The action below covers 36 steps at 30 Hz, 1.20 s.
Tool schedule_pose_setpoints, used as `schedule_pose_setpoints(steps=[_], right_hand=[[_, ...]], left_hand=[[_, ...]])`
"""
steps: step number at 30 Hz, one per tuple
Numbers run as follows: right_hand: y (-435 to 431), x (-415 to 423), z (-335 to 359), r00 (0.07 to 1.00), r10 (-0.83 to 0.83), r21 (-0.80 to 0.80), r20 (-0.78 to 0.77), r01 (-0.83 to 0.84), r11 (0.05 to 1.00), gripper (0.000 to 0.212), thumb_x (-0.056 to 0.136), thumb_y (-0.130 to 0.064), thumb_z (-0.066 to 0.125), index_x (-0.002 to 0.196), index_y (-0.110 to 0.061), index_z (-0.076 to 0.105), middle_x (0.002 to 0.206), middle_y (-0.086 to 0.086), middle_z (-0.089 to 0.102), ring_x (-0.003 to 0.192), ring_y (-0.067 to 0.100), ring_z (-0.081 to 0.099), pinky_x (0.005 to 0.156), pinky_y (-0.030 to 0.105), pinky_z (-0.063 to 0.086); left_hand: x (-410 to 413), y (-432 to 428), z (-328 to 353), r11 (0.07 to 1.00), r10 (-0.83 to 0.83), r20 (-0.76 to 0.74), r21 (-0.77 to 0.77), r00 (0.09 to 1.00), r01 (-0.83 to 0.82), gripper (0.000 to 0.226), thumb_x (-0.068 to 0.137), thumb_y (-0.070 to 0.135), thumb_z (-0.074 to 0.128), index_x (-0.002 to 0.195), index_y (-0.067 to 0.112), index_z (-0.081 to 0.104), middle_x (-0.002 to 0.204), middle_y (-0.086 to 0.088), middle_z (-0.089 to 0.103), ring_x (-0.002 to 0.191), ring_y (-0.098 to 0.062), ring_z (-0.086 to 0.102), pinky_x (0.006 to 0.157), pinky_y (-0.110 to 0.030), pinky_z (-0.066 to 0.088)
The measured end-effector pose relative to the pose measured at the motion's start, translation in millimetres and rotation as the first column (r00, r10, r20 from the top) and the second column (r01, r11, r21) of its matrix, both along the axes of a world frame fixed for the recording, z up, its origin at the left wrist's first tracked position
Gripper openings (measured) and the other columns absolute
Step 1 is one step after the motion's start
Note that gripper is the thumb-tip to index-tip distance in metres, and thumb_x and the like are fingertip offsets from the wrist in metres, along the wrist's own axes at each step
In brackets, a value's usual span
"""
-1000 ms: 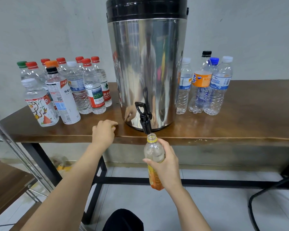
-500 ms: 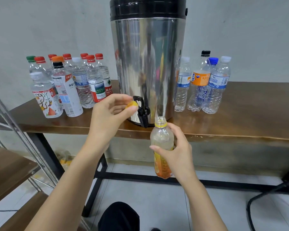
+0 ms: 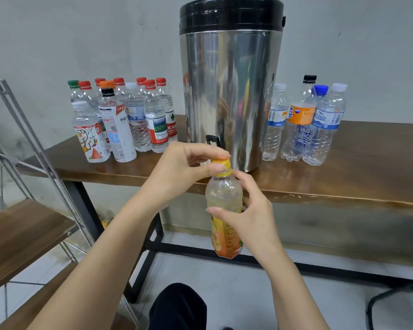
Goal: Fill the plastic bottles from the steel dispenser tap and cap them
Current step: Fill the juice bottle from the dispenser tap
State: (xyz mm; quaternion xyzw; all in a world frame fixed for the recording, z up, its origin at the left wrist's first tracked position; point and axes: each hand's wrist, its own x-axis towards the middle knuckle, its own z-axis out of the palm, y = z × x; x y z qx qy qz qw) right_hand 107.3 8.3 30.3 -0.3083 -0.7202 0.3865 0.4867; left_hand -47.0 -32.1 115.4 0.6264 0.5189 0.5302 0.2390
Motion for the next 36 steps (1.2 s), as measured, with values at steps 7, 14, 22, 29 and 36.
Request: schedule_pose_setpoints(steps=[7, 14, 22, 29, 36], right_hand=[[-6, -19, 3, 0.999, 0.039, -0.002, -0.018, -0.039, 0.999, 0.074, 0.062, -0.022, 0.093, 0.122, -0.042, 0.055, 0.118, -0.019, 0.062, 0.114, 0.003, 0.057, 0.099, 0.035, 0.049], [-8, -43, 6, 0.997, 0.068, -0.020, -0.037, -0.069, 0.997, 0.074, 0.061, -0.019, 0.093, 0.116, -0.047, 0.053, 0.113, -0.023, 0.063, 0.111, -0.002, 0.057, 0.098, 0.033, 0.050], [-10, -74, 6, 0.993, 0.122, -0.007, -0.002, -0.122, 0.993, 0.073, 0.061, -0.019, 0.093, 0.116, -0.047, 0.053, 0.115, -0.022, 0.063, 0.110, 0.000, 0.058, 0.096, 0.028, 0.050], [-8, -91, 12, 0.981, 0.193, -0.035, -0.006, -0.193, 0.980, 0.070, 0.065, -0.015, 0.091, 0.125, -0.033, 0.057, 0.110, -0.029, 0.064, 0.106, -0.013, 0.055, 0.084, 0.006, 0.043], [-3, -107, 11, 0.983, 0.184, -0.009, 0.020, -0.184, 0.983, 0.072, 0.065, -0.018, 0.091, 0.127, -0.031, 0.057, 0.119, -0.020, 0.063, 0.112, -0.004, 0.056, 0.096, 0.022, 0.047]], left_hand=[[-8, -11, -7, 1.000, -0.009, 0.155, -0.013, 0.988, 0.011, 0.015, 0.079, 0.025, 0.071, 0.093, 0.024, 0.079, 0.112, 0.008, 0.073, 0.104, -0.007, 0.067, 0.082, -0.024, 0.056], [-26, -19, -9, 0.999, 0.045, 0.195, -0.037, 0.980, -0.039, 0.021, 0.095, 0.019, 0.060, 0.110, 0.010, 0.071, 0.101, 0.001, 0.075, 0.093, -0.010, 0.069, 0.081, -0.024, 0.057], [-60, -23, -13, 0.993, 0.116, 0.264, -0.015, 0.958, -0.116, 0.027, 0.075, 0.024, 0.069, 0.101, 0.015, 0.072, 0.096, 0.004, 0.077, 0.091, -0.007, 0.070, 0.077, -0.017, 0.054], [-81, -28, -6, 0.995, 0.081, 0.206, -0.079, 0.975, -0.066, 0.033, 0.087, 0.030, 0.061, 0.115, 0.017, 0.072, 0.110, 0.002, 0.074, 0.098, -0.011, 0.070, 0.079, -0.025, 0.058], [-92, -24, -5, 0.993, 0.089, 0.159, -0.091, 0.983, -0.076, 0.030, 0.104, 0.025, 0.045, 0.116, 0.017, 0.071, 0.116, 0.005, 0.073, 0.110, -0.011, 0.066, 0.082, -0.021, 0.056]])
